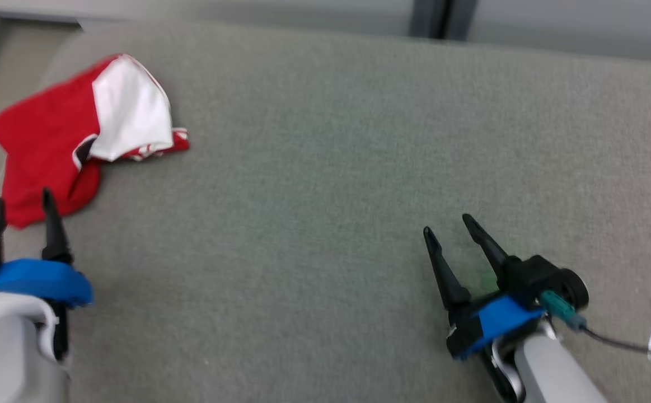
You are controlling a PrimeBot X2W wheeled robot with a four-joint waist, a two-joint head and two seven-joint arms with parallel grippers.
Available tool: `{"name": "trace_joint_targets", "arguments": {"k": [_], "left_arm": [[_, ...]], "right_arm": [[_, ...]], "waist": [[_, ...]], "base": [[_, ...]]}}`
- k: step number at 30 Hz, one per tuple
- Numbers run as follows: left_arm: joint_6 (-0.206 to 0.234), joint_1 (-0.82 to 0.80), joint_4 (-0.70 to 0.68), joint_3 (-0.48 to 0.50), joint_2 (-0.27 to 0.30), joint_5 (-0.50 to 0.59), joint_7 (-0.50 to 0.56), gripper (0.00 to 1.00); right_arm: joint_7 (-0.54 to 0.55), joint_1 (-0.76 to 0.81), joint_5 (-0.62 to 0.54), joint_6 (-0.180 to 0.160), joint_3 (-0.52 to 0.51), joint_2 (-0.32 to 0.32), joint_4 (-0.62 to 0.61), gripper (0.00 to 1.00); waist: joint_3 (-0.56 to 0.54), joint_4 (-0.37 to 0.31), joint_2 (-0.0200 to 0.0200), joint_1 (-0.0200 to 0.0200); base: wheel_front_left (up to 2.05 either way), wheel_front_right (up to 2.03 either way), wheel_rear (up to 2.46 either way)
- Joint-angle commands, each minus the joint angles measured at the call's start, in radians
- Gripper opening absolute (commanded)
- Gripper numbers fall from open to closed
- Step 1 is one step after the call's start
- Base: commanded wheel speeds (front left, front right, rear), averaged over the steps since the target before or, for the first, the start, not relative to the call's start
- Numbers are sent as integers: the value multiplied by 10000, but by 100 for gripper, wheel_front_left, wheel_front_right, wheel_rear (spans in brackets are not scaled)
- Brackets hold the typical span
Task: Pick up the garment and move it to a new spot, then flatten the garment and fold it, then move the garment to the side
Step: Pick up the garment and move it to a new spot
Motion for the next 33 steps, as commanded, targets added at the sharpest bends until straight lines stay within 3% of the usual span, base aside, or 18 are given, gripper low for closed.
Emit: {"name": "trace_joint_targets", "arguments": {"k": [1, 10, 15, 16, 17, 18, 22, 33], "left_arm": [[-36, -513, 451, 125, 326, -13, -26, 100], [-52, -2534, 2879, 32, 1731, 181, -26, 100], [-55, -3203, 4553, -116, 2115, 220, -3, 100], [-58, -3251, 4763, -191, 2100, 221, -8, 56], [-61, -3299, 4861, -151, 2076, 115, -17, 36], [-62, -3308, 4921, -180, 2088, 106, -22, 0], [-69, -3234, 4452, -340, 2034, -123, -29, 0], [-71, -2894, 469, -1646, 2099, -772, -34, 0]], "right_arm": [[-30, -268, -108, 5, 84, -48, -196, 100], [-30, -878, -356, 5, 548, -45, -1162, 100], [-30, -804, -256, 5, 542, -49, -1533, 100], [-30, -761, -249, 5, 509, -48, -1550, 100], [-30, -711, -218, 4, 453, -49, -1561, 100], [-30, -659, -185, 5, 426, -46, -1557, 100], [-30, -484, -45, 4, 317, -48, -1439, 100], [-30, 146, 641, 5, 318, -46, -1223, 100]], "waist": [[354, -138, -4, -4], [1642, -1204, -4, -4], [1773, -1513, -4, -4], [1739, -1545, -4, -4], [1698, -1561, -4, -4], [1640, -1574, -4, -4], [1279, -1596, -4, -4], [-182, -2155, -4, -4]], "base": [[0, 0, 0], [0, 0, 0], [0, 0, 0], [0, 0, 0], [0, 0, 0], [0, 0, 0], [0, 0, 0], [0, 0, 0]]}}
